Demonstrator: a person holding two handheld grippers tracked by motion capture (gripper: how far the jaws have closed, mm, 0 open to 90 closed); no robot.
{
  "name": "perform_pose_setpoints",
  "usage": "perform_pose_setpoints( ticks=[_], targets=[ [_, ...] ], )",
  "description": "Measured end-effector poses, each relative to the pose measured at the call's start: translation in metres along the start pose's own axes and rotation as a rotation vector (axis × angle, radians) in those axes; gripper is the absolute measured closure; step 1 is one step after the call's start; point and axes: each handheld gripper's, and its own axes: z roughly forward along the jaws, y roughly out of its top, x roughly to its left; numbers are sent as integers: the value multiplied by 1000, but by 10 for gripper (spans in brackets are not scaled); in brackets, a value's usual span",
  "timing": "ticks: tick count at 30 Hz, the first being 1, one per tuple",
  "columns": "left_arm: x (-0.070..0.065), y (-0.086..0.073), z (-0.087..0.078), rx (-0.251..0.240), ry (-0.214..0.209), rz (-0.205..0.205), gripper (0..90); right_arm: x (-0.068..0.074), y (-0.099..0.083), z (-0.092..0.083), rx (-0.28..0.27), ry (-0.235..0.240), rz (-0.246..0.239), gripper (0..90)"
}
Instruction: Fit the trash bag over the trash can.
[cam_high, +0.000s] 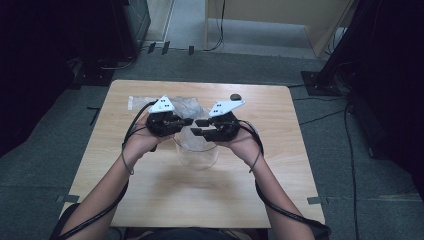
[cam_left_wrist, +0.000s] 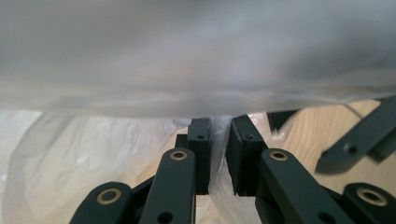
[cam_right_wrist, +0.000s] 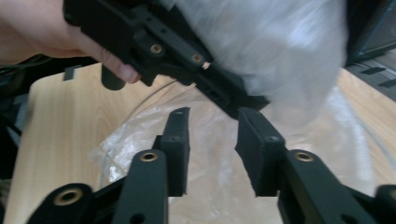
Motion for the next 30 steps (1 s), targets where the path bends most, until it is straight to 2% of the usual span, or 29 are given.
perform_pose_setpoints(
  ticks=[5, 8, 11, 15, 21, 23, 26, 28, 30],
  targets=[
    [0, -2, 2, 15, 14, 10, 782, -6, 4, -14, -74, -67, 11, 536],
    [-2, -1, 3, 20, -7, 4, 740, -6, 7, -20, -123, -106, 11, 479],
    [-4, -2, 3, 29, -15, -3, 730, -6, 9, -21, -157, -114, 11, 432],
    [-6, -3, 3, 33, -25, -3, 757, -5, 10, -19, -185, -149, -1, 393],
    [-9, -2, 2, 50, -42, 13, 788, -10, 10, -19, -221, -178, 30, 375],
    [-10, -2, 1, 51, -46, 11, 780, -9, 10, -19, -219, -175, 33, 417],
    [-9, -2, 1, 46, -62, -7, 723, -8, 10, -19, -217, -156, 25, 597],
    [-8, -2, 0, 44, -72, -22, 653, -8, 9, -19, -207, -149, 23, 719],
    [-7, -1, -1, 39, -75, -36, 611, -8, 8, -20, -185, -141, 31, 787]
  ],
)
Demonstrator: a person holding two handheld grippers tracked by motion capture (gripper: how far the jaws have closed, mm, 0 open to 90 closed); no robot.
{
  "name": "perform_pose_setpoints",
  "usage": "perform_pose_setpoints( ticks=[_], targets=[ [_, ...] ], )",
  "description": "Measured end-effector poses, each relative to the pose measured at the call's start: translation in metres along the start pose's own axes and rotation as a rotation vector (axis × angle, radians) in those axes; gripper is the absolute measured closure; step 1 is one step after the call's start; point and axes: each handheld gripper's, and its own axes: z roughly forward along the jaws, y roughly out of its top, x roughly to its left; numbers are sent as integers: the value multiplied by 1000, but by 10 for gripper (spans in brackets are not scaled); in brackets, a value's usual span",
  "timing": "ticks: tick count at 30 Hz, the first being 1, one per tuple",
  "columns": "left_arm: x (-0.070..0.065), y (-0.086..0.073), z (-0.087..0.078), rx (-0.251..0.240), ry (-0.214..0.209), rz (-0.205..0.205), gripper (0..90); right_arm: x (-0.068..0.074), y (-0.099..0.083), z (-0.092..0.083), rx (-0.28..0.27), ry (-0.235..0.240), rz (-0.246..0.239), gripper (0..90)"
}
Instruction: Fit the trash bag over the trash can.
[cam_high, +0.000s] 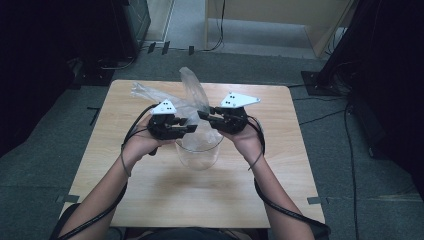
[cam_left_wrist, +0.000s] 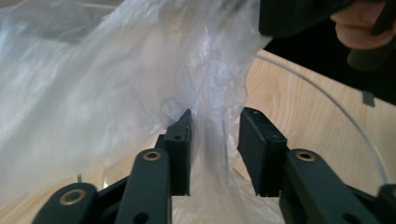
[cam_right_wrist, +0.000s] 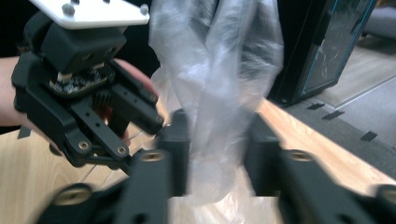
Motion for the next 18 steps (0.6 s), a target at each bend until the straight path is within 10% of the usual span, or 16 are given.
perform_pose_setpoints(
  ticks=[18],
  targets=[
    [14, 2, -37, -63, -56, -109, 471, -8, -27, -3, 143, 36, 14, 744]
  ],
)
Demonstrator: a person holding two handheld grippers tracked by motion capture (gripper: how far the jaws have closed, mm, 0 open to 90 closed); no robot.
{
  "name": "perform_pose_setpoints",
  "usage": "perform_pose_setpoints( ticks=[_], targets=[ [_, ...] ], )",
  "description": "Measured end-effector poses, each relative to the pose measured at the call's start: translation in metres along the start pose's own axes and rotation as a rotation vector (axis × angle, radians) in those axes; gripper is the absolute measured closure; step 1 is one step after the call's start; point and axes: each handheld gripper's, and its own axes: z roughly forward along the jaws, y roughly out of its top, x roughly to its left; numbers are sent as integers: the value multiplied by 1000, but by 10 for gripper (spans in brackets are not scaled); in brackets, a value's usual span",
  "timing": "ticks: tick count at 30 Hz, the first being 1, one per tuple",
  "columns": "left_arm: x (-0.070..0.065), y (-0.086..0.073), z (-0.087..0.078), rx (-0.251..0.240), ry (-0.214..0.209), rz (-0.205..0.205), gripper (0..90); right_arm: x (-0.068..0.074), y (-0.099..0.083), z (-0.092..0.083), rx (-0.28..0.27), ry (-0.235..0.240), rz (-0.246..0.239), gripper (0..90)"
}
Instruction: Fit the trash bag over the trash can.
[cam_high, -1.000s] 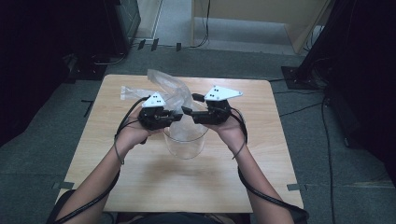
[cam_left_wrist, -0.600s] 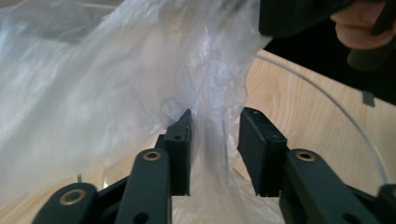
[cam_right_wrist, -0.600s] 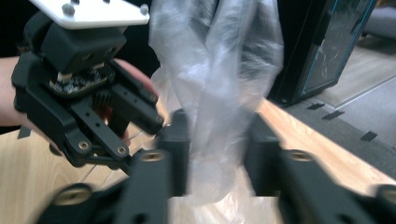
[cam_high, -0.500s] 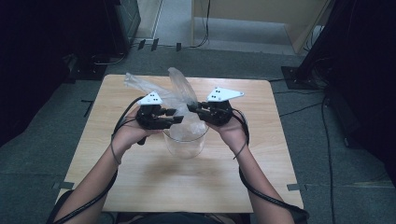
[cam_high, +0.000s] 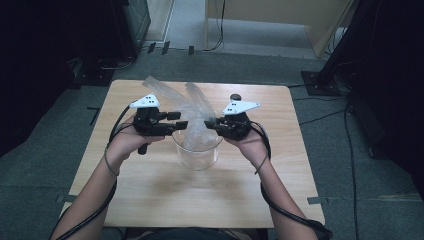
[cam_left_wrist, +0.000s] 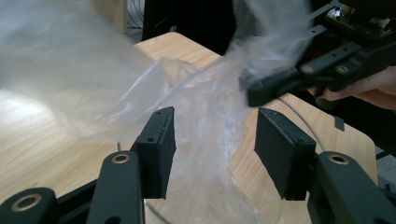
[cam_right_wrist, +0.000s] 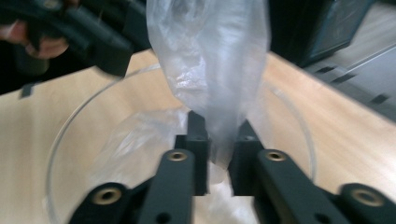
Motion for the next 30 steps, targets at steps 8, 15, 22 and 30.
perform_pose_setpoints(
  ticks=[8, 15, 22, 30],
  targets=[
    [8, -4, -1, 14, 23, -23, 472, -10, -8, -14, 64, 110, 7, 409],
    [14, -7, 0, 17, 44, -27, 473, -19, -9, -29, 78, 89, 6, 408],
    [21, -11, -2, 11, 74, -31, 460, -28, -10, -43, 72, 87, 15, 397],
    [30, -15, -3, 11, 95, -41, 454, -39, -16, -55, 79, 91, 27, 399]
  ],
)
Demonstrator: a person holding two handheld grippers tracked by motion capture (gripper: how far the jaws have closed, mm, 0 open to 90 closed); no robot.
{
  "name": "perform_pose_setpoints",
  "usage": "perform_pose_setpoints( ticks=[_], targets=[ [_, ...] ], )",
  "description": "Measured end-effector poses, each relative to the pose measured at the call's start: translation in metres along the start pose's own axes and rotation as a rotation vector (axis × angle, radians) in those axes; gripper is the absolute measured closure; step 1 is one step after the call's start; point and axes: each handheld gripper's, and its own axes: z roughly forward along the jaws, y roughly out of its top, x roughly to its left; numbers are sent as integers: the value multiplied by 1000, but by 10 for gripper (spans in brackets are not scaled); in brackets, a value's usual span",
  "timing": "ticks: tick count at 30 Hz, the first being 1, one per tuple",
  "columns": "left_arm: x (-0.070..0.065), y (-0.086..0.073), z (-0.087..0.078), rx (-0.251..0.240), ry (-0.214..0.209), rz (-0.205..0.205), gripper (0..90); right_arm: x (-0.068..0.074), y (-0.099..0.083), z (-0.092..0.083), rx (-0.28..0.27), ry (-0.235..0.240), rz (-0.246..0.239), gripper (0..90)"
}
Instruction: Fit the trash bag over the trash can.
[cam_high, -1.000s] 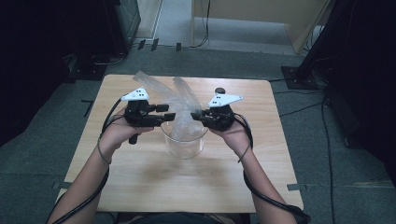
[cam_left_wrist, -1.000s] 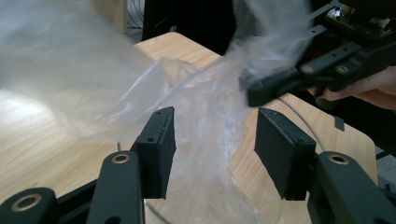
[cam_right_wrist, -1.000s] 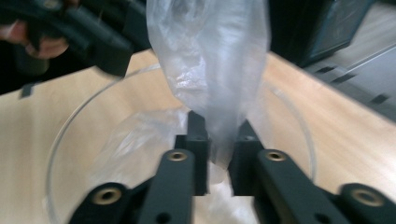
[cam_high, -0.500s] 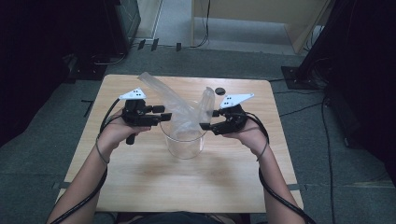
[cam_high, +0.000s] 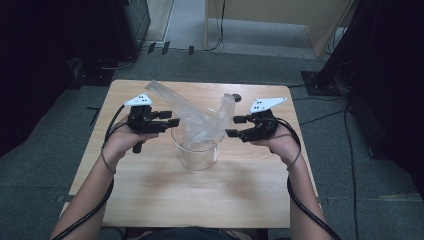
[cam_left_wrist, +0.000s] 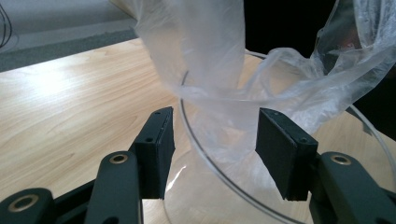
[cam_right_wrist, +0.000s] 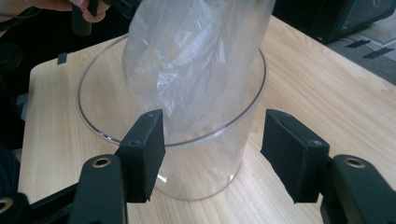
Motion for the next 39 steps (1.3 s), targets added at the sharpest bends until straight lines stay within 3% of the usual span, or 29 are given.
perform_pose_setpoints(
  ticks=[7, 12, 16, 24, 30, 36, 39],
  targets=[
    [7, -2, -3, 1, 20, -12, 447, -14, -13, -1, 16, -21, 31, 408],
    [10, -3, -4, 7, 20, -15, 426, -20, -14, 0, -24, -141, 43, 483],
    [11, -5, -4, 18, 23, -9, 422, -17, -9, 8, -87, -161, 36, 511],
    [13, -3, -7, -1, -17, -31, 405, -3, 2, 22, -116, -115, 35, 502],
    [6, 0, -5, 1, -19, 7, 414, 6, 9, 30, -121, -88, 12, 496],
    [1, 0, 0, 5, -37, 4, 406, 12, 11, 34, -139, -62, 12, 502],
    [-4, 2, 3, 14, -42, 39, 399, 15, 14, 36, -144, -45, 9, 510]
  ],
)
